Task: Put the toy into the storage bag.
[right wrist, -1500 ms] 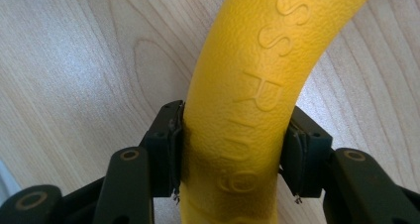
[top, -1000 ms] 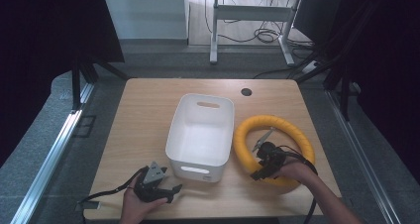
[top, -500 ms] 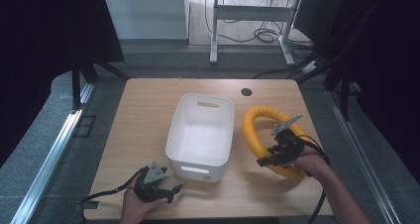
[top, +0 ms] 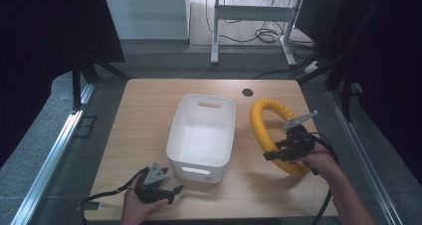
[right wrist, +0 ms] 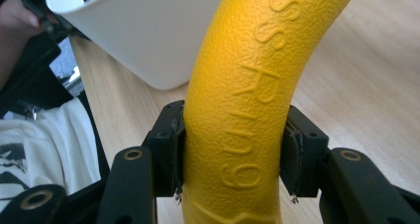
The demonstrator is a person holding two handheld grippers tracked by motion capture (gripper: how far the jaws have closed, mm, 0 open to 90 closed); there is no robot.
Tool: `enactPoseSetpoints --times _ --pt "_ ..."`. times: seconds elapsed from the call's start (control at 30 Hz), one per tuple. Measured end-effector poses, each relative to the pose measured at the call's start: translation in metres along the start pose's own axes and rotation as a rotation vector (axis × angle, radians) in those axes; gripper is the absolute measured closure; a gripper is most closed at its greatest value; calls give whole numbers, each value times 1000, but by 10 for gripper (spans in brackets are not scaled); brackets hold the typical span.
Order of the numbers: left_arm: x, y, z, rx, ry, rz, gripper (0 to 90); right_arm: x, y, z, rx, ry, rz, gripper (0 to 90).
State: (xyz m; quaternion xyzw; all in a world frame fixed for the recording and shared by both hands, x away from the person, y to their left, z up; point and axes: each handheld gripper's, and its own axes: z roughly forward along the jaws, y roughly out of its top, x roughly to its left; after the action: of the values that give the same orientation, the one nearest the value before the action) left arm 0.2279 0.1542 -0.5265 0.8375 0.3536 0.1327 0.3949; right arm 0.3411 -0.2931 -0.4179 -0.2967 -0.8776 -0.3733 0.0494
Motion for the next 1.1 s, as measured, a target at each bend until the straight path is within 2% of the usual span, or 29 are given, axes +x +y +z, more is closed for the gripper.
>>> enactPoseSetpoints --times 0.17,0.53,0.73,0.87,1.1 --pt "0 0 -1 -3 1 1 186 1 -1 -11 -64 3 -2 512" --pt "0 0 0 0 4 2 186 -3 -4 -30 -197 40 30 513" --pt "0 0 0 0 4 2 186 -1 -3 -38 -291 109 43 513" --pt "0 0 0 1 5 6 186 1 -1 -38 -324 96 36 512" --pt "0 0 0 3 5 7 186 7 5 -37 -356 109 15 511"
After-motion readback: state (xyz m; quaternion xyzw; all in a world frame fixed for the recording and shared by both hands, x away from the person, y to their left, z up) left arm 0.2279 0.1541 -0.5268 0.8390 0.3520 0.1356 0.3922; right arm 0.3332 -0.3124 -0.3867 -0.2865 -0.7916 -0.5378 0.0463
